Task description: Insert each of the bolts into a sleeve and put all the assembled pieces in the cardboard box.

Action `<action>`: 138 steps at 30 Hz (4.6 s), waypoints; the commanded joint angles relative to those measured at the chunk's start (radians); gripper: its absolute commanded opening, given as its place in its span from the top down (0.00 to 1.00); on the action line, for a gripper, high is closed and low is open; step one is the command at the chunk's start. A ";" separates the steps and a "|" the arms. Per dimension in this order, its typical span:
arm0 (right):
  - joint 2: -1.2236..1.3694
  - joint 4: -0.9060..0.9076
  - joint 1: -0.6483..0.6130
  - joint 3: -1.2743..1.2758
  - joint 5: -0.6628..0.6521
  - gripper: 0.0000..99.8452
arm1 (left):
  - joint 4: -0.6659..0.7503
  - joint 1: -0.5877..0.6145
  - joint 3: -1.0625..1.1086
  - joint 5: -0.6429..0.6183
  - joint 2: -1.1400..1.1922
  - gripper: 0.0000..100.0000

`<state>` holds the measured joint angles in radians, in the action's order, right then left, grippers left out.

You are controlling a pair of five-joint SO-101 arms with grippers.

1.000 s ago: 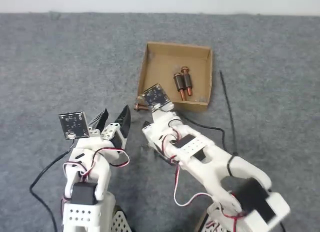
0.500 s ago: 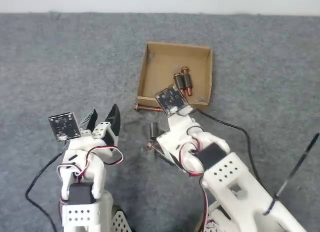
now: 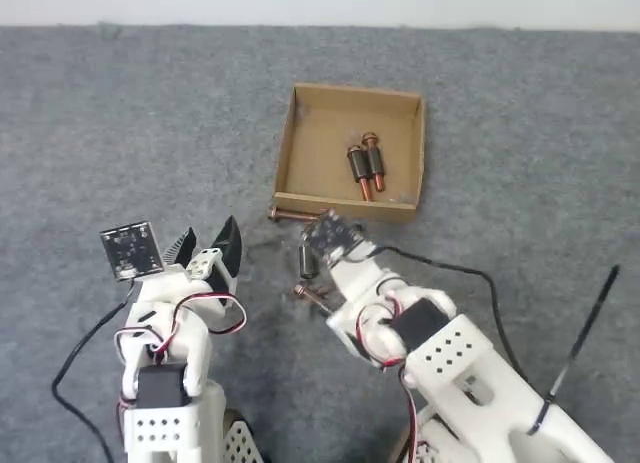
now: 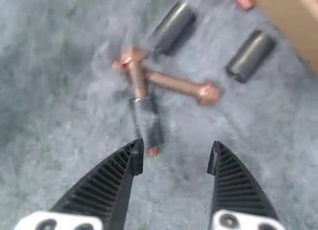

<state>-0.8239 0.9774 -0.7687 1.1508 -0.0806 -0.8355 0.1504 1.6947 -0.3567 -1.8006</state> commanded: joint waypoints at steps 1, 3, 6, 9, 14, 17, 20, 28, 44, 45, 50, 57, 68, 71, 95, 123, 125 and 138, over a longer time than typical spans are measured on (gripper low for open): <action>-0.030 -0.007 -0.047 -0.002 -0.026 0.80 | 0.000 0.005 -0.008 0.012 -0.011 0.79; -0.025 -0.005 -0.054 -0.002 -0.026 0.80 | 0.000 0.005 -0.008 0.012 -0.011 0.79; 0.038 -0.047 -0.054 -0.002 -0.026 0.80 | 0.000 0.005 -0.008 0.012 -0.011 0.79; 0.154 -0.110 -0.054 -0.012 -0.026 0.80 | 0.002 0.005 -0.008 0.012 -0.011 0.79; 0.300 -0.183 -0.051 -0.063 -0.032 0.89 | 0.003 0.023 -0.008 0.012 -0.012 0.79; 0.352 -0.183 -0.054 -0.097 -0.068 0.92 | 0.005 0.034 -0.008 0.012 -0.014 0.79; 0.395 -0.183 -0.050 -0.118 -0.091 0.89 | 0.005 0.034 -0.008 0.012 -0.014 0.79; 0.409 -0.206 -0.050 -0.158 -0.092 0.85 | 0.005 0.034 -0.008 0.012 -0.015 0.79; 0.503 -0.213 -0.048 -0.192 -0.098 0.85 | 0.005 0.034 -0.008 0.012 -0.015 0.79; 0.518 -0.203 -0.048 -0.204 -0.098 0.85 | 0.005 0.034 -0.008 0.012 -0.015 0.79; 0.547 -0.196 -0.048 -0.232 -0.098 0.98 | 0.005 0.035 -0.008 0.012 -0.015 0.79; 0.535 -0.194 -0.048 -0.232 -0.126 0.99 | 0.005 0.035 -0.008 0.012 -0.015 0.79; 0.166 -0.044 -0.012 -0.224 -0.124 0.99 | 0.005 0.035 -0.008 0.012 -0.015 0.79; 0.117 -0.027 -0.012 -0.224 -0.123 0.99 | 0.005 0.035 -0.008 0.012 -0.015 0.79; -0.226 -0.446 0.094 0.038 0.031 0.99 | 0.005 0.035 -0.008 0.012 -0.015 0.79; -0.120 -1.257 0.268 0.064 0.029 0.99 | 0.005 0.035 -0.008 0.012 -0.015 0.79; -0.033 -1.257 0.268 -0.002 0.029 0.99 | 0.005 0.035 -0.008 0.012 -0.015 0.79; 0.519 -1.199 0.311 -0.434 0.023 0.99 | 0.006 0.035 -0.008 0.012 -0.015 0.79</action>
<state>-0.3529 -0.2486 -0.4726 0.8608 -0.0606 -0.8355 0.1811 1.6947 -0.3506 -1.8006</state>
